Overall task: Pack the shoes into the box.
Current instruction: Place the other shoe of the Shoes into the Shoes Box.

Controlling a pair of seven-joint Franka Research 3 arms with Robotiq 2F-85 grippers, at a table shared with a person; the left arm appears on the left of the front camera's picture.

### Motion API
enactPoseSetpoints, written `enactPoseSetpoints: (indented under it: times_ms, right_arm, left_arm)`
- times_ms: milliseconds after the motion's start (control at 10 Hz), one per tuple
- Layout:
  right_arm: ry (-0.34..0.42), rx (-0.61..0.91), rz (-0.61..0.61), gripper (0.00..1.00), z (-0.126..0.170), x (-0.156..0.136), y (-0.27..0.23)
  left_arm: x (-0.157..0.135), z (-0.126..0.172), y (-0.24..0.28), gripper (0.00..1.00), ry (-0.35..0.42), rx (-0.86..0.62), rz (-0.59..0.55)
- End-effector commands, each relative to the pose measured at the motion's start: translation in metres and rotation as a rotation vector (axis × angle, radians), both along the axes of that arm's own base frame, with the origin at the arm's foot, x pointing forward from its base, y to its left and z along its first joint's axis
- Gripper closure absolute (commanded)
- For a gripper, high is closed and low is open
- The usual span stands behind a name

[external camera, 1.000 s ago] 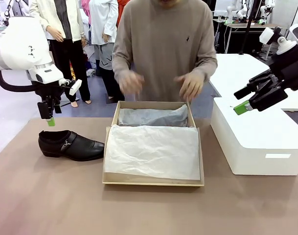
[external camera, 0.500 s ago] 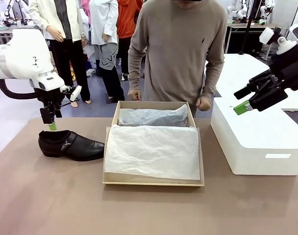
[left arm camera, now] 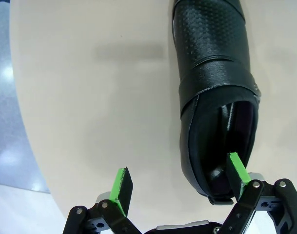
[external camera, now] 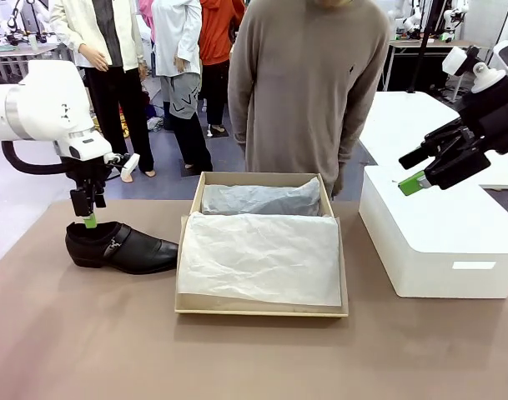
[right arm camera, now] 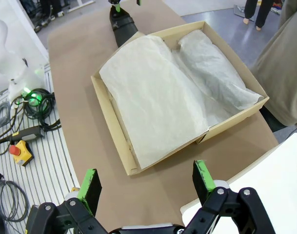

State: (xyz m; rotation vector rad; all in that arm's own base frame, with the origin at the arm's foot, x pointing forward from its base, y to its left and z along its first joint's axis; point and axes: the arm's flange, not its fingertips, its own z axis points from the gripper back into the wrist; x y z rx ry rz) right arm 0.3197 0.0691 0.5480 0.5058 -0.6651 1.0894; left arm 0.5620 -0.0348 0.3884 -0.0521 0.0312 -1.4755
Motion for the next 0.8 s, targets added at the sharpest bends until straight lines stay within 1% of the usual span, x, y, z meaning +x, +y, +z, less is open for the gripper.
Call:
enactPoseSetpoints:
  times_ms: [0, 200, 400, 700]
  right_arm:
    - [-0.017, 0.029, 0.025, 0.0, 0.0, 0.003, 0.0]
    - [-0.017, 0.029, 0.025, 0.0, 0.0, 0.003, 0.0]
    - [-0.017, 0.029, 0.025, 0.0, 0.0, 0.003, 0.0]
    - [-0.017, 0.029, 0.025, 0.0, 0.0, 0.003, 0.0]
  left_arm:
    - [0.008, -0.003, 0.004, 0.0, 0.018, -0.012, -0.006]
    - [0.012, -0.011, 0.003, 0.0, 0.02, -0.005, -0.022]
    - [0.014, -0.018, 0.003, 0.0, 0.048, -0.013, -0.025]
    - [0.015, -0.028, 0.001, 0.0, 0.068, -0.021, -0.032]
